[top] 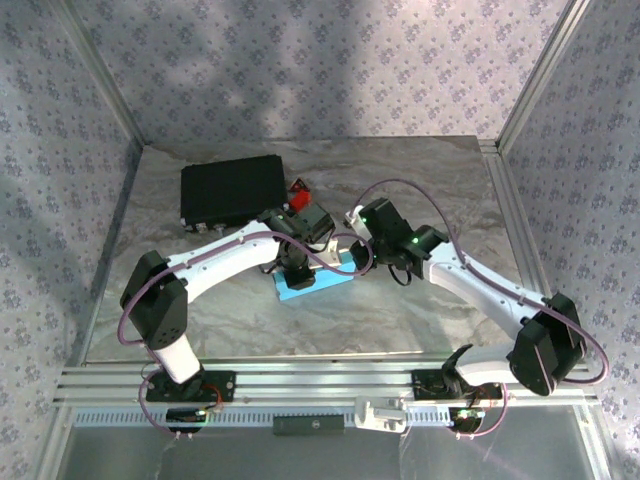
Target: Fold the paper box
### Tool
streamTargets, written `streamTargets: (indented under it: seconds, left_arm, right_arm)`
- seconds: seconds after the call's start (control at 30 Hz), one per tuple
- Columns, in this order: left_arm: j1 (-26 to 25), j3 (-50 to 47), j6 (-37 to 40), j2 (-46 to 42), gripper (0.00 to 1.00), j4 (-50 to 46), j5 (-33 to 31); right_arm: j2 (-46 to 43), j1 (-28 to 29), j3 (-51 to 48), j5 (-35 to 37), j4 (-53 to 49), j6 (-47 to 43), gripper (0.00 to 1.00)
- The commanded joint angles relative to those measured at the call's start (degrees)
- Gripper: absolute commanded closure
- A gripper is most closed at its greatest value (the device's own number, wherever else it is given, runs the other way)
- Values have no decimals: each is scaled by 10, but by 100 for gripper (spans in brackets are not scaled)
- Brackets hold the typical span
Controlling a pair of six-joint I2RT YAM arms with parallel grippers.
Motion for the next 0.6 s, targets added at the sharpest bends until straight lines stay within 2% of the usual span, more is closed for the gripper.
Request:
streamTargets:
  seconds: [0.0,0.3,0.57]
  left_arm:
    - [3,-2,-8,-11,64,5,2]
    - [2,-1,-24,-13,63,13,5]
    - [3,-4,-34,-15,62,20,9]
  right_arm:
    - [13,9,28,-2,-22,39,100]
    - [45,11,58,2,-64,106,100]
    - [48,15,63,4,-61,156,100]
